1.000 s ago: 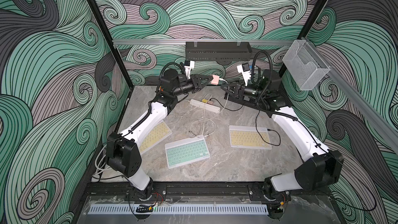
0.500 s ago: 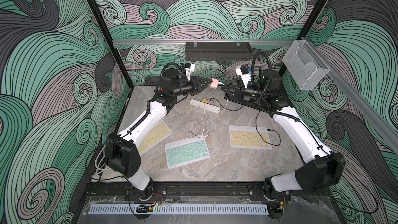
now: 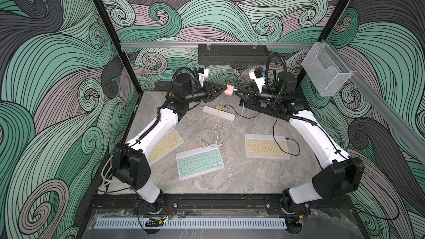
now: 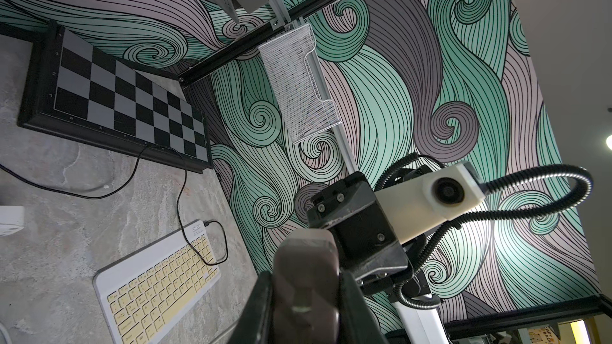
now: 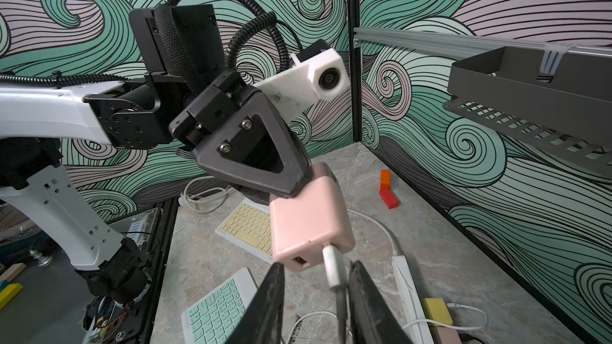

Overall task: Unplug the wireless keyboard
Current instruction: Remove the power cord from the plug.

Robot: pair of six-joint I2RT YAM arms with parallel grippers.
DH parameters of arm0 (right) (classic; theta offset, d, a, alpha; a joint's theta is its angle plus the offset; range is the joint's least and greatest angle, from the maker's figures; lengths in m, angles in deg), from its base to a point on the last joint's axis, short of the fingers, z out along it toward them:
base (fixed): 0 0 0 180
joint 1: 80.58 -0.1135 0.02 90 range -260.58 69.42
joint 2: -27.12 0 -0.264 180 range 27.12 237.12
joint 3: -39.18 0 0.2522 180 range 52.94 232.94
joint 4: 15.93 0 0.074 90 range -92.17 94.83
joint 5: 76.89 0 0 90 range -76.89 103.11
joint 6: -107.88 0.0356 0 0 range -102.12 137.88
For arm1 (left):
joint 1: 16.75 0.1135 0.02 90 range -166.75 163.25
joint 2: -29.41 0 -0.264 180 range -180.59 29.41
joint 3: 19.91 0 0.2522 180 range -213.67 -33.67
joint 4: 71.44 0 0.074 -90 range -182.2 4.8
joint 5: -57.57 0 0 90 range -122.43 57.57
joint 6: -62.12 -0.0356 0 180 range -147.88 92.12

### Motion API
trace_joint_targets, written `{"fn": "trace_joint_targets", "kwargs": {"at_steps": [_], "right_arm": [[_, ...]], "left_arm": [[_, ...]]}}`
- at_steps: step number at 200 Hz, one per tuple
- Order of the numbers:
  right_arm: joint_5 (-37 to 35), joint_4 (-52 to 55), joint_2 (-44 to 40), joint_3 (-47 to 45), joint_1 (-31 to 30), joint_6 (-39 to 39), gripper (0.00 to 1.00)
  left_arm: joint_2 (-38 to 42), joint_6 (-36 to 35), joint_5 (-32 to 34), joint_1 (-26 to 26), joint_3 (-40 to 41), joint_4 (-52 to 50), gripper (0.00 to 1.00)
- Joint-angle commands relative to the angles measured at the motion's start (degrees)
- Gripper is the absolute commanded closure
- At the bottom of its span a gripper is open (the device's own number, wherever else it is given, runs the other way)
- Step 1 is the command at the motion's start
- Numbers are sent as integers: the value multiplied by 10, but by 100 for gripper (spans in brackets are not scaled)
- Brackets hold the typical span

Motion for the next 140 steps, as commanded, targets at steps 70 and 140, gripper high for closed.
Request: {"fn": "trace_joint_targets", "kwargs": {"at_steps": [70,140], "right_arm": [[26,14,24,26,-17,-43,73],[4,15,0,15,-20,-61,91]], "left_arm": [[-4,15,-22,-12,-37,13,100],[-15,18,-24,-12,-36,4,100]]}}
